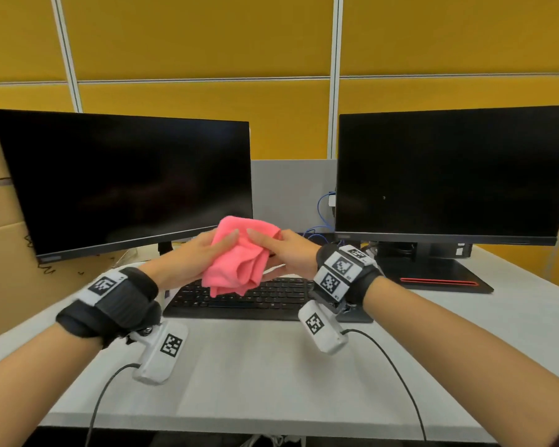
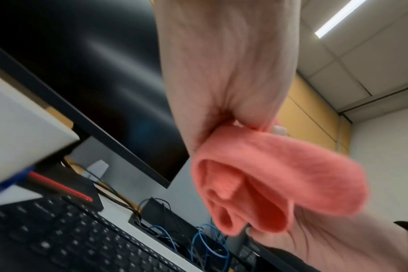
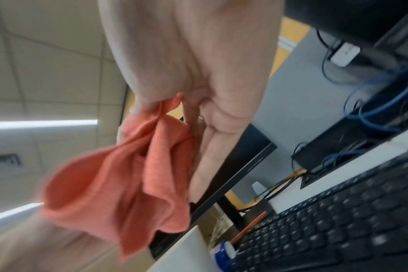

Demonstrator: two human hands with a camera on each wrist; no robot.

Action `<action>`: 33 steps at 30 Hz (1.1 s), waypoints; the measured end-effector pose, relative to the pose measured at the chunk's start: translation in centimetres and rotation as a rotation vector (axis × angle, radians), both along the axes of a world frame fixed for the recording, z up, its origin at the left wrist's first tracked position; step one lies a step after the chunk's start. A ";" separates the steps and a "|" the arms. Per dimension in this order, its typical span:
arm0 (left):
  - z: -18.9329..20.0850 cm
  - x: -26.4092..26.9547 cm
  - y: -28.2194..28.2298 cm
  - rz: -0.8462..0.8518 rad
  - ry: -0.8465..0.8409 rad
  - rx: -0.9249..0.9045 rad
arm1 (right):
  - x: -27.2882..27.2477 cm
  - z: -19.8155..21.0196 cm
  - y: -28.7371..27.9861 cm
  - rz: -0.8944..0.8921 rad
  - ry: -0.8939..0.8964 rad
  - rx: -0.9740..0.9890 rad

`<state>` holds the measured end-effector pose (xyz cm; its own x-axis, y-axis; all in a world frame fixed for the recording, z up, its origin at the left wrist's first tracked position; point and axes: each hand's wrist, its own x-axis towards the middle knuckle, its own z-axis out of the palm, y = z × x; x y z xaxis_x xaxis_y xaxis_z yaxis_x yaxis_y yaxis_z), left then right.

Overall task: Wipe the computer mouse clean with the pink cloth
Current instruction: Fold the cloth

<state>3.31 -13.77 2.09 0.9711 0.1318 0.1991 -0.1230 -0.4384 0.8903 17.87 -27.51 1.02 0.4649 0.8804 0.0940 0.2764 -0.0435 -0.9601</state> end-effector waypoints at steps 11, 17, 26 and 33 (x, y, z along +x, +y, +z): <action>0.0 -5.0 9.2 0.637 -0.249 0.330 | -4.5 -0.2 11.9 -0.086 0.113 0.322; -0.9 -6.6 12.5 0.767 -0.364 0.601 | -6.0 -0.7 16.8 -0.346 -0.098 0.342; -3.4 -6.3 15.7 0.746 -0.009 0.883 | -6.6 -2.2 18.7 -0.217 -0.644 -0.014; -3.6 -4.0 14.1 0.577 0.485 0.952 | -5.1 -2.9 16.8 -0.238 -0.595 -0.069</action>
<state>-0.73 0.36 -1.55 0.8185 0.5684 0.0835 0.5629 -0.8225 0.0814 12.76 -10.70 -1.87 0.5341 0.7729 0.3425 0.7357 -0.2254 -0.6387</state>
